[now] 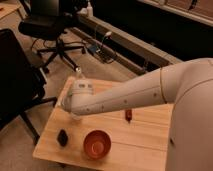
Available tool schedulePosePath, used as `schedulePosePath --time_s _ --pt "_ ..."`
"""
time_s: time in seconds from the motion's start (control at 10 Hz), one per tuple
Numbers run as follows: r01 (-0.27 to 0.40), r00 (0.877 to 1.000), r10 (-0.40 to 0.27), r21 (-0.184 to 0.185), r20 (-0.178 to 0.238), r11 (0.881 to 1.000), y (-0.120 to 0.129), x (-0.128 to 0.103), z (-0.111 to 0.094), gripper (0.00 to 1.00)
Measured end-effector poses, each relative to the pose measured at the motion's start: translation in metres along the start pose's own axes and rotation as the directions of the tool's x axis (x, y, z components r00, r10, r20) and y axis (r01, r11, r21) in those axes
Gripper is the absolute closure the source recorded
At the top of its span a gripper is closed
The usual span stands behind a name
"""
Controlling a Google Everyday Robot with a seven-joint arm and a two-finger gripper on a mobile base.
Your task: Place the eraser in the ceramic cup
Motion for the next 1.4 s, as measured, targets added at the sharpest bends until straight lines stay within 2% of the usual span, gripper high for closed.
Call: schedulePosePath --time_s 0.6,1.4 --pt "0.016 1.0 -0.016 0.019 0.007 1.0 -0.005 0.006 0.007 0.8" --pt "-0.036 0.994 0.035 0.015 0.101 0.999 -0.015 0.015 0.025 0.8"
